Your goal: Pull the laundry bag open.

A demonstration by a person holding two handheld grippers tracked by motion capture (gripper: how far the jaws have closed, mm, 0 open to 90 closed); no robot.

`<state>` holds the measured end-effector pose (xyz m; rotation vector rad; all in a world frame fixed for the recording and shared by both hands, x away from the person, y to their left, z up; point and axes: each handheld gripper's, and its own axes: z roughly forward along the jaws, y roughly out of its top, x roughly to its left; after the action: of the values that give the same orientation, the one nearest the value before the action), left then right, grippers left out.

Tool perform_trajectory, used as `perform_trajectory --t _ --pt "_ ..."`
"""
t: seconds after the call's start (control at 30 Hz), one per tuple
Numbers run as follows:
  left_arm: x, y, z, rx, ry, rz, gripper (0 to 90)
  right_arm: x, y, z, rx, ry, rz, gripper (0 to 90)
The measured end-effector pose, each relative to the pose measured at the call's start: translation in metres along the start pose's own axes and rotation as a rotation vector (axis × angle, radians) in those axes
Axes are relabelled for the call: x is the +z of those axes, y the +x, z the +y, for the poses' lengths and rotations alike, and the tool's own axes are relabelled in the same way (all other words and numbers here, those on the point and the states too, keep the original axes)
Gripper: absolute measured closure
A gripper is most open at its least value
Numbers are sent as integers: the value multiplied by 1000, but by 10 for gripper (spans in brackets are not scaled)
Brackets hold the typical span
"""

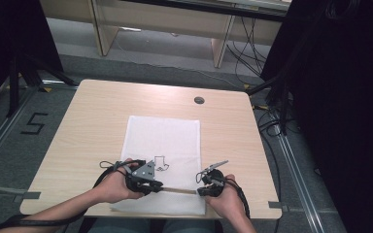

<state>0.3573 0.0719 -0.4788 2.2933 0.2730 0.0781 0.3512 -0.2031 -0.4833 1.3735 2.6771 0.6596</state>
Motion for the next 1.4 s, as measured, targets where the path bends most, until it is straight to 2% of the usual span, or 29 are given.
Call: perform_trajectory --t 0.03,0.1,0.17,0.2,0.23,0.3,0.37,0.4,0.43,0.47,0.5,0.53,0.6,0.63,0.67,0.7,0.73,1.07,1.17,1.27,1.3,1.33,1.4 --pt "0 0 0 0 0 -3 819 0 0 0 -4 -1 0 900" --pt "-1 1 -1 4 5 -1 819 -1 2 0 27 12 1 900" --pt "-2 0 -2 -10 3 1 819 0 0 0 9 2 -1 900" --pt "-3 1 -2 -6 2 -1 819 -1 1 0 24 11 0 900" --pt "-3 1 -3 -2 3 5 819 0 0 0 8 5 2 900" --pt "-4 1 -3 2 9 3 819 -1 2 0 34 17 -6 900" --pt "-4 1 -4 0 8 6 819 0 0 0 5 3 -1 900" --pt "-5 1 -4 -5 3 5 819 0 0 0 9 6 -2 900" --pt "-5 1 -4 -5 8 9 819 -1 3 0 46 22 -5 900" --pt "-6 2 -5 -5 6 3 819 0 0 0 12 7 -2 900" --pt "-6 2 -5 -8 3 4 819 -2 3 0 52 25 -5 900" --pt "-6 2 -5 -7 3 4 819 0 1 0 18 10 -2 900" --pt "-6 1 -5 -7 4 3 819 -1 2 0 30 15 -3 900" --pt "-6 2 -5 -5 3 3 819 0 0 0 10 6 -2 900" --pt "-6 2 -5 -8 3 3 819 -1 3 0 49 24 -5 900" --pt "-6 2 -5 1 8 9 819 -1 1 0 23 11 -4 900" --pt "-7 2 -6 -13 0 4 819 -1 2 0 34 16 -6 900" --pt "-8 2 -7 -5 13 1 819 -1 2 0 27 11 1 900" --pt "-9 3 -8 -17 8 5 819 0 1 0 15 3 -1 900" --pt "-11 4 -10 -5 14 10 819 -1 1 0 24 10 -2 900" --pt "-11 4 -10 -17 7 6 819 0 1 0 25 9 -1 900" --pt "-12 4 -10 -17 5 8 819 0 0 0 7 0 -1 900" --pt "-11 3 -10 -12 7 12 819 -1 1 0 20 7 -1 900"
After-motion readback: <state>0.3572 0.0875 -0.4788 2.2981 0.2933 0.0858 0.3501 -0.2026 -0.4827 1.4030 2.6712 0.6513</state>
